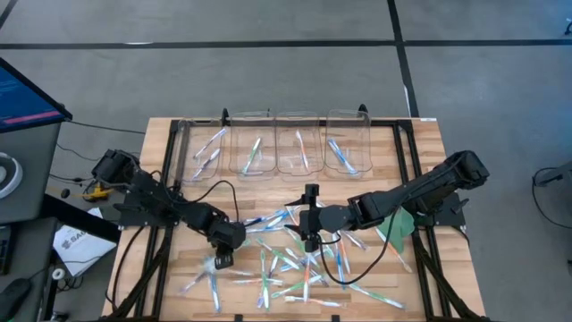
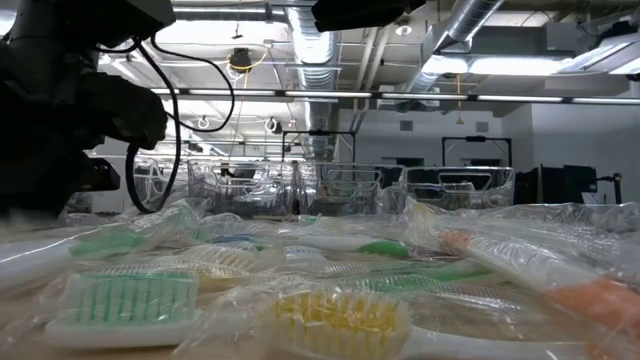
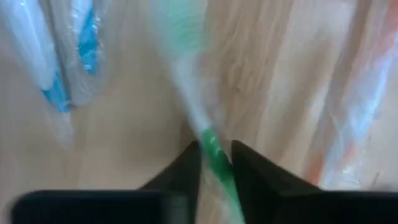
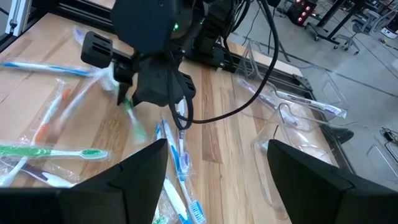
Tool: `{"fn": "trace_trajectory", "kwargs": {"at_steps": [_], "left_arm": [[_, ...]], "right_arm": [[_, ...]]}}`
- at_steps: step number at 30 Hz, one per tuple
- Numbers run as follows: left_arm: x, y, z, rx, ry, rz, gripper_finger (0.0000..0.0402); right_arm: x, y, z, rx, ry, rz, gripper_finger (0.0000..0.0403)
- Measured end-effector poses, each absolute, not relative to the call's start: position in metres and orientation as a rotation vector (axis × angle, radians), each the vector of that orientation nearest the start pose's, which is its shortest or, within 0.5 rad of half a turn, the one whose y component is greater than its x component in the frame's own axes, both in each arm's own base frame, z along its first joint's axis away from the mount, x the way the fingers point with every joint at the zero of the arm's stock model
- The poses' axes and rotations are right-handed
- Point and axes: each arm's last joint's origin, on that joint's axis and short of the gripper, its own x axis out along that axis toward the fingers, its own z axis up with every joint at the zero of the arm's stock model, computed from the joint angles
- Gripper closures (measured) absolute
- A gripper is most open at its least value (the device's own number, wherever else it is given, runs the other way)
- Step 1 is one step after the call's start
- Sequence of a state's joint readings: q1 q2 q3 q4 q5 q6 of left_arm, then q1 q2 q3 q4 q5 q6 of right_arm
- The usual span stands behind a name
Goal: Pick & Place Toothbrushes
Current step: Put the green toothbrush into the middle left transparent bin
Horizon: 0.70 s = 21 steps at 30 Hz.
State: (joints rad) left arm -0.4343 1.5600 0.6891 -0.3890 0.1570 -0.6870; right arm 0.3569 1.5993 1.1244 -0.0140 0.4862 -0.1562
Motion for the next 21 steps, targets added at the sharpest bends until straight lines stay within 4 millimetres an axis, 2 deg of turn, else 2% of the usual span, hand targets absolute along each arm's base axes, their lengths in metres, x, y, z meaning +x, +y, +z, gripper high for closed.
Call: {"fn": "trace_trajectory", "kwargs": {"at_steps": [2,7,12,17,21], "left_arm": [[0.226,-0.11,0.127,-0.399,1.365,-0.057,0.0382],[0.226,-0.111,0.131,-0.409,1.335,-0.079,0.039],[0.223,-0.109,0.144,-0.408,1.288,-0.085,0.0392],[0.216,-0.103,0.164,-0.387,1.205,-0.04,0.0392],[0.214,-0.095,0.191,-0.397,1.058,-0.002,0.0392]], "right_arm": [[0.338,0.112,0.264,-0.354,0.458,-0.092,0.0133],[0.339,0.112,0.262,-0.357,0.464,-0.092,0.0133],[0.34,0.11,0.262,-0.356,0.467,-0.097,0.0133],[0.34,0.11,0.261,-0.357,0.468,-0.097,0.0133],[0.34,0.11,0.261,-0.357,0.468,-0.097,0.0133]]}}
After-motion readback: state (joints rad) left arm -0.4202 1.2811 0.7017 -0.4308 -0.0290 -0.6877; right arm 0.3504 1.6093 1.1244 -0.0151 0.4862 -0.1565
